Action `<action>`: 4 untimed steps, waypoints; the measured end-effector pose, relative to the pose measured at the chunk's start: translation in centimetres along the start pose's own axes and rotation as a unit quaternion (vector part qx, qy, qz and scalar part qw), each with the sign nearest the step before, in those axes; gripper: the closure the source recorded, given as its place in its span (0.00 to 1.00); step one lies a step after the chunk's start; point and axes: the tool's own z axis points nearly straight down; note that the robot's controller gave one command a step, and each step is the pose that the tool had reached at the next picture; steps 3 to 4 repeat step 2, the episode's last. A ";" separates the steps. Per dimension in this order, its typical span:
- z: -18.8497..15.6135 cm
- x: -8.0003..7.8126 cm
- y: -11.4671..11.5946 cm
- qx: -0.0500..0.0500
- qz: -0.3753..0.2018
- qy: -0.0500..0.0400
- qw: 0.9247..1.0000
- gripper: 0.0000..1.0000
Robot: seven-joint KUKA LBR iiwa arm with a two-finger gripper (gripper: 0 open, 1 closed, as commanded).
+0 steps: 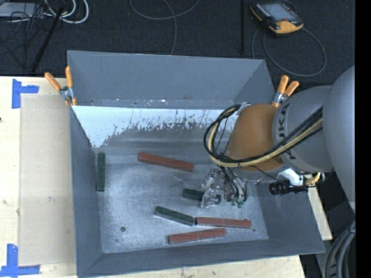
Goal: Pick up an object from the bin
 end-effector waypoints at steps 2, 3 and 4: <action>-19.9 -0.6 1.4 -0.001 0.003 0.001 1.000 1.00; -19.9 -0.6 1.4 -0.001 0.003 0.001 1.000 1.00; -19.9 -0.6 1.4 -0.001 0.003 0.001 1.000 1.00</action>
Offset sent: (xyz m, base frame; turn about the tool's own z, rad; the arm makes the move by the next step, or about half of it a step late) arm 0.0049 0.0110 0.1960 0.0080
